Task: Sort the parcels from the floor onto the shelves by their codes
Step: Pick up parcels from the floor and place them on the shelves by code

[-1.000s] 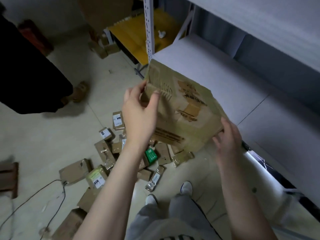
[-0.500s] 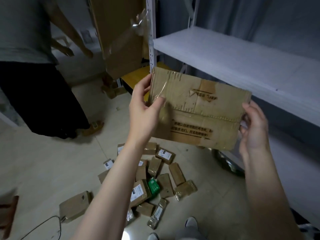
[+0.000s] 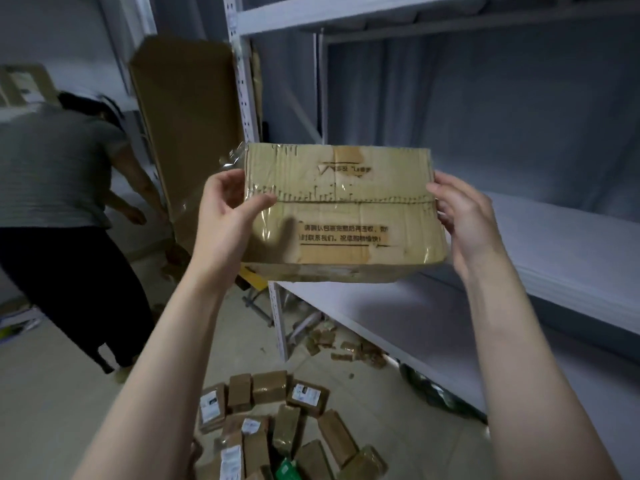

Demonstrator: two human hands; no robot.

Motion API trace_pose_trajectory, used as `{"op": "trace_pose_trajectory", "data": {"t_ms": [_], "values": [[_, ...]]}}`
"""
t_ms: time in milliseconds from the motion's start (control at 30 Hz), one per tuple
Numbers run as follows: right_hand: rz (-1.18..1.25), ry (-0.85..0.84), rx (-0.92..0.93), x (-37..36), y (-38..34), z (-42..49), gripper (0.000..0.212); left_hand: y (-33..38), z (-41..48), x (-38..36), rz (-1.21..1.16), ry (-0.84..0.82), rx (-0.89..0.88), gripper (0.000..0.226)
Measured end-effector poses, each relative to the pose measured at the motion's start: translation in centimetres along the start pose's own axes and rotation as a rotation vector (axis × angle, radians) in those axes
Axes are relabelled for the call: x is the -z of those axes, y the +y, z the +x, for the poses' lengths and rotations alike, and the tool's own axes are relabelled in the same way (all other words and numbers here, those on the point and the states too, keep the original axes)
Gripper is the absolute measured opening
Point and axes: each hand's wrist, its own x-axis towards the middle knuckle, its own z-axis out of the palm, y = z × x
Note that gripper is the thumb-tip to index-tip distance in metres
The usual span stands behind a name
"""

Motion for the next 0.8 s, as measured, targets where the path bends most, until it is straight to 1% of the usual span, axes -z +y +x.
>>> {"op": "trace_pose_trajectory", "data": {"t_ms": [100,200,233,267,300,333,367,500,567,667,767,800], "values": [[-0.036,0.032,0.004,0.5,-1.2,1.7,0.028,0.7,1.9,-1.2,-0.037,-0.077,0.062,0.052],[-0.045,0.118,-0.011,1.5,-1.6,3.5,0.038,1.1,3.6,-3.5,-0.063,-0.143,0.104,0.063],[-0.055,0.143,-0.017,1.9,-1.7,4.1,0.036,1.1,4.1,-4.4,-0.071,-0.161,0.112,0.065],[-0.072,0.154,-0.022,2.5,-1.7,4.7,0.028,1.1,4.6,-5.6,-0.075,-0.182,0.111,0.064],[-0.092,0.157,-0.030,3.0,-1.6,5.3,0.019,1.1,4.9,-6.6,-0.075,-0.202,0.106,0.062],[-0.104,0.166,-0.042,3.5,-1.5,5.8,0.015,1.1,5.2,-7.5,-0.072,-0.222,0.097,0.059],[-0.106,0.183,-0.048,4.0,-1.4,6.5,0.016,1.2,5.7,-8.6,-0.066,-0.246,0.087,0.059],[-0.140,0.232,-0.088,5.9,0.0,9.8,0.020,1.3,7.4,-13.0,-0.006,-0.308,0.062,0.079],[-0.161,0.234,-0.125,6.7,1.2,11.4,0.019,1.4,7.9,-15.1,0.047,-0.340,0.043,0.084],[-0.169,0.272,-0.153,7.9,3.0,13.5,0.034,1.8,8.4,-17.9,0.103,-0.358,-0.012,0.075],[-0.127,0.294,-0.147,9.1,4.4,14.9,0.036,2.7,9.1,-20.1,0.143,-0.382,-0.070,0.076],[-0.115,0.310,-0.157,9.6,4.9,15.2,0.044,3.0,9.3,-20.8,0.162,-0.409,-0.098,0.074]]}}
